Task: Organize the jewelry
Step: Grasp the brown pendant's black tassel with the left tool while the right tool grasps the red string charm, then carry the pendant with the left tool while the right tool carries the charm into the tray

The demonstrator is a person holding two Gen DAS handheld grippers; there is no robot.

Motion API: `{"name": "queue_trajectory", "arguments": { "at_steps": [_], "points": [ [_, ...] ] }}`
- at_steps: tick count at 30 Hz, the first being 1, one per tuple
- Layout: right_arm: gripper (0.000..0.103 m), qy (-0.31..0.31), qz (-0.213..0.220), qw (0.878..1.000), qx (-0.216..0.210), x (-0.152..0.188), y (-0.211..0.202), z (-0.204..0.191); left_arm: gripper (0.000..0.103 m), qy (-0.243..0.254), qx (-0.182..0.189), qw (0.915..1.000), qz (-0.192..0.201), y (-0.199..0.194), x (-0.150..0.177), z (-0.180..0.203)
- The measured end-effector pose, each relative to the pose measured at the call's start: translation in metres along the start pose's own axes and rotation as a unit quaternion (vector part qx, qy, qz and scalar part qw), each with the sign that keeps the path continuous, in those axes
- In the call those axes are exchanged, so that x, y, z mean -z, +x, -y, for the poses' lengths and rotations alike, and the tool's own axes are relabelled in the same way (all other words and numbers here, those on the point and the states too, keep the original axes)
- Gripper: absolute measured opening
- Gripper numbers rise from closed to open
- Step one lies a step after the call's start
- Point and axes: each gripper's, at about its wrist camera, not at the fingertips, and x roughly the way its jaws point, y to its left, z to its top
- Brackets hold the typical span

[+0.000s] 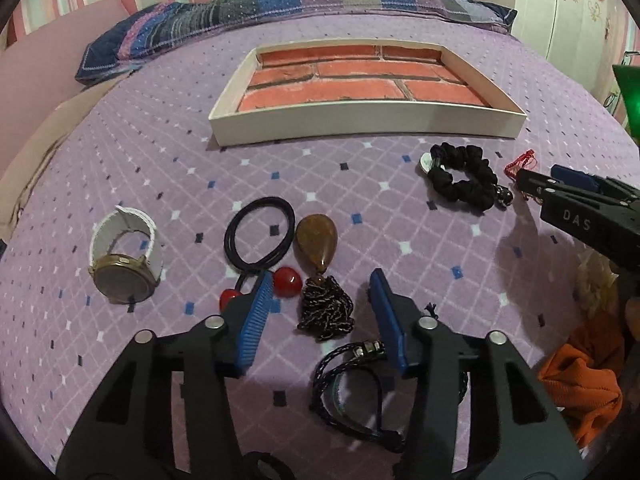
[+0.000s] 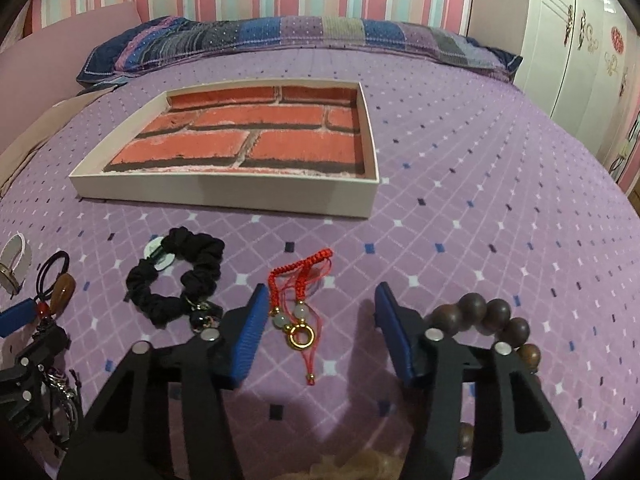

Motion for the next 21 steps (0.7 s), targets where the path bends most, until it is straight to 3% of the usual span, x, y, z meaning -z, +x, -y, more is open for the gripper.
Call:
{"name": "queue_trajectory", "arguments": {
  "at_steps": [5, 7, 10, 12, 13, 21],
  "points": [
    [0.052, -0.010, -0.008, 1.000, -0.005, 0.001, 0.006, -0.005, 0.046, -0.007, 0.010, 0.9999, -0.008, 0.005, 0.000, -0.003],
    [0.050, -0.012, -0.006, 1.000, -0.005, 0.002, 0.006, -0.006, 0.042, -0.004, 0.013, 0.9999, -0.006, 0.005, 0.000, -0.002],
    [0.039, -0.013, -0.004, 1.000, -0.015, 0.003, 0.005, -0.006, 0.029, 0.001, 0.016, 0.9999, -0.002, 0.004, 0.002, -0.001],
    [0.033, -0.016, -0.003, 1.000, -0.018, 0.003, 0.005, -0.007, 0.026, 0.003, 0.014, 0.9999, 0.000, 0.003, 0.003, -0.001],
    [0.025, -0.017, -0.002, 1.000, -0.018, 0.003, 0.005, -0.007, 0.025, 0.007, 0.012, 0.9999, 0.002, 0.003, 0.004, 0.001],
    [0.008, -0.013, 0.000, 0.999, -0.044, 0.004, 0.003, -0.004, 0.022, 0.021, -0.002, 0.9997, 0.010, -0.005, 0.001, 0.004]
  ]
}}
